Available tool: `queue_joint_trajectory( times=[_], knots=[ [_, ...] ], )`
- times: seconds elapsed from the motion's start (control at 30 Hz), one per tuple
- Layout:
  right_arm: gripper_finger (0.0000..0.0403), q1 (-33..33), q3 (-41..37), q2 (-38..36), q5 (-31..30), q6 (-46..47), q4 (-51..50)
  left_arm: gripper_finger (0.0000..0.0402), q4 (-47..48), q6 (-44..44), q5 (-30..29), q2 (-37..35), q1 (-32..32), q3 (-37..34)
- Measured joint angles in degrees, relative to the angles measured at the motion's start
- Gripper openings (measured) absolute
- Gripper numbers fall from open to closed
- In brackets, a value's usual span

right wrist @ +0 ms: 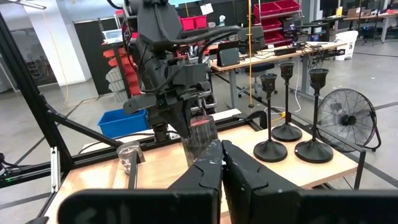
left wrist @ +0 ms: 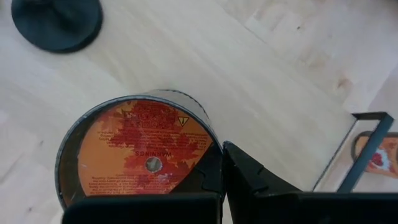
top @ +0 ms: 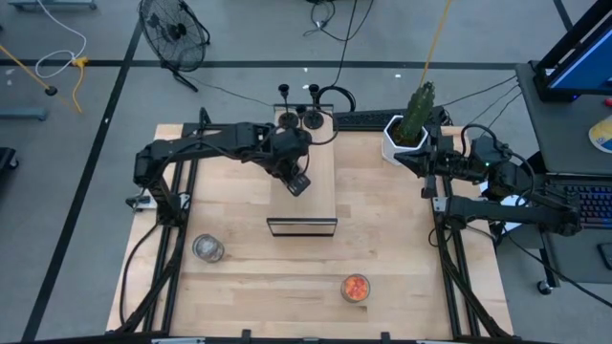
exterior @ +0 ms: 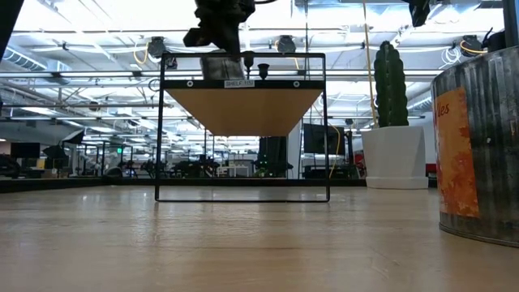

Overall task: Pick & Place candle stick holders
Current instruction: Put the top orange scented candle on the shelf

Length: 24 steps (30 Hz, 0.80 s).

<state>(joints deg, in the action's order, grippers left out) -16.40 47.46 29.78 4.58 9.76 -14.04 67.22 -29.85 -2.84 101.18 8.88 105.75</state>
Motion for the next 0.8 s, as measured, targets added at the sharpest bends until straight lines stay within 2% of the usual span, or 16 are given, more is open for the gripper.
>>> queue_joint_trajectory(
  times=[0.3,0.8],
  knots=[
    [0.0,0.0,0.0,0.02,0.0,0.02,0.0,0.0025,-0.46,-0.35,-0.19,0.07,0.61,0.0],
    [0.0,0.01,0.0,0.02,0.02,0.02,0.0,0.0032,-1.53,-0.48,-0.23,0.07,1.12,0.0]
  ],
)
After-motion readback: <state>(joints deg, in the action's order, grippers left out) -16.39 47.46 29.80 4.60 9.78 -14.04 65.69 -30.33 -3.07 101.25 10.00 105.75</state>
